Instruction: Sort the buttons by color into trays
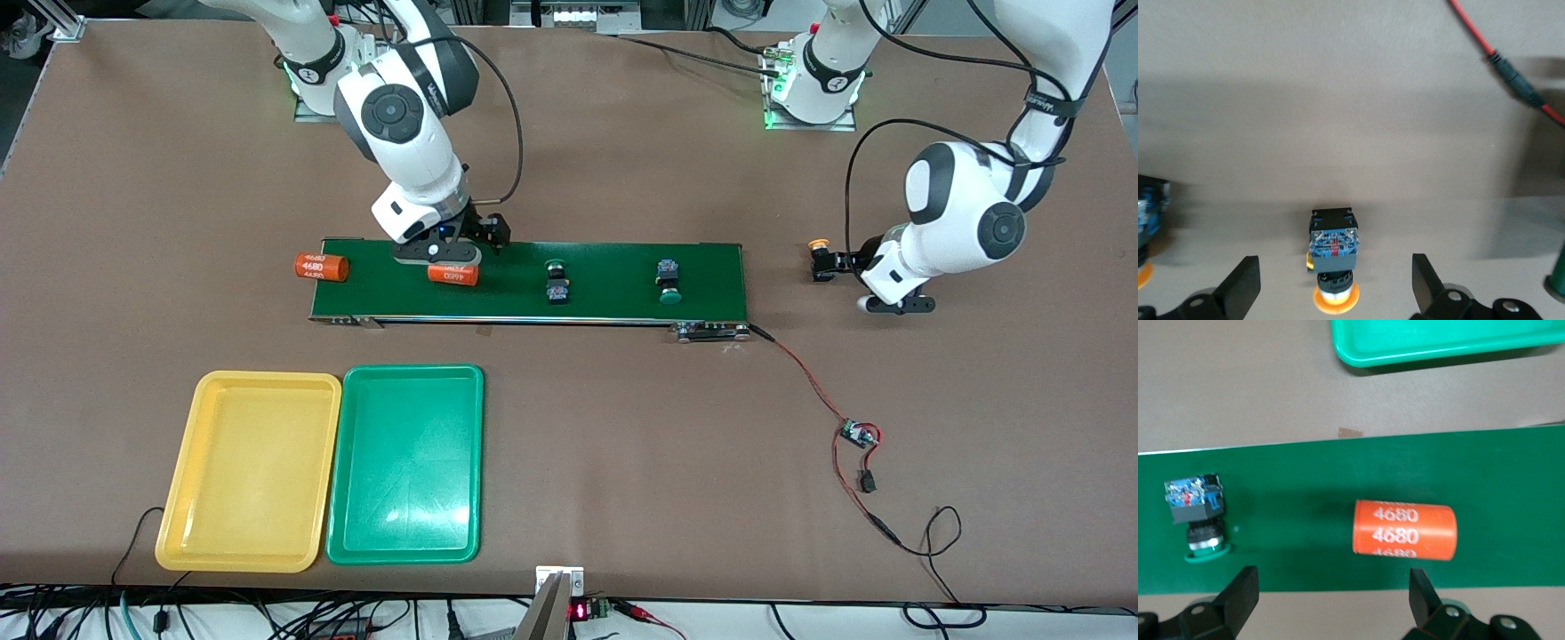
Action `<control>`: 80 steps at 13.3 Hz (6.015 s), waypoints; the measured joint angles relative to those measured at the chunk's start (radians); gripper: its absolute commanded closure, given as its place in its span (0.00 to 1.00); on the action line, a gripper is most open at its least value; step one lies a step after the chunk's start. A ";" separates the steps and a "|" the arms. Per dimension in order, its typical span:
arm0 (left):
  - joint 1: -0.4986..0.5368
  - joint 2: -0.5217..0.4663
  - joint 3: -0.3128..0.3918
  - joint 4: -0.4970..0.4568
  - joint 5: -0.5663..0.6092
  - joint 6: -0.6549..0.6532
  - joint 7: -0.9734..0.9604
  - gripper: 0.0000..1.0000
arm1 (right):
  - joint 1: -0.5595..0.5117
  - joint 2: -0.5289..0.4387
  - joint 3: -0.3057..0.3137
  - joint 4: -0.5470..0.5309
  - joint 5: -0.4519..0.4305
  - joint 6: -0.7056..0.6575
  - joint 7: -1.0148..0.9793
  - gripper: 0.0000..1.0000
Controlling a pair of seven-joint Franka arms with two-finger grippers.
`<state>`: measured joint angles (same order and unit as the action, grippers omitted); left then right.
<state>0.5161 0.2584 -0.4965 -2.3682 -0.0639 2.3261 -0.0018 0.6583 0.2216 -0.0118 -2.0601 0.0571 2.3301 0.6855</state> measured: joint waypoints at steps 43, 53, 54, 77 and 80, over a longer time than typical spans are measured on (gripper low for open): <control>-0.564 0.193 0.039 0.405 0.000 -0.129 -0.442 0.94 | 0.055 0.226 -0.060 0.142 -0.002 -0.005 -0.186 0.87; -0.447 0.067 0.097 0.488 0.003 -0.215 -0.441 0.00 | -0.092 0.234 -0.226 0.384 -0.002 -0.084 -0.437 0.86; -0.365 0.042 0.101 0.483 0.006 -0.257 -0.414 0.00 | -0.118 0.256 -0.226 0.392 -0.002 -0.074 -0.470 0.86; 0.127 0.108 0.101 0.131 0.264 -0.077 0.169 0.00 | -0.105 0.262 -0.187 0.281 0.108 -0.044 -0.506 0.00; 0.128 0.124 0.101 0.116 0.264 -0.046 0.175 0.00 | -0.099 0.133 -0.127 0.128 0.111 -0.044 -0.384 0.00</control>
<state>0.6444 0.3826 -0.3955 -2.2524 0.1998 2.2806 0.1728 0.5597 0.3551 -0.1392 -1.9325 0.1681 2.2863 0.3013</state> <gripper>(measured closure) 0.000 0.000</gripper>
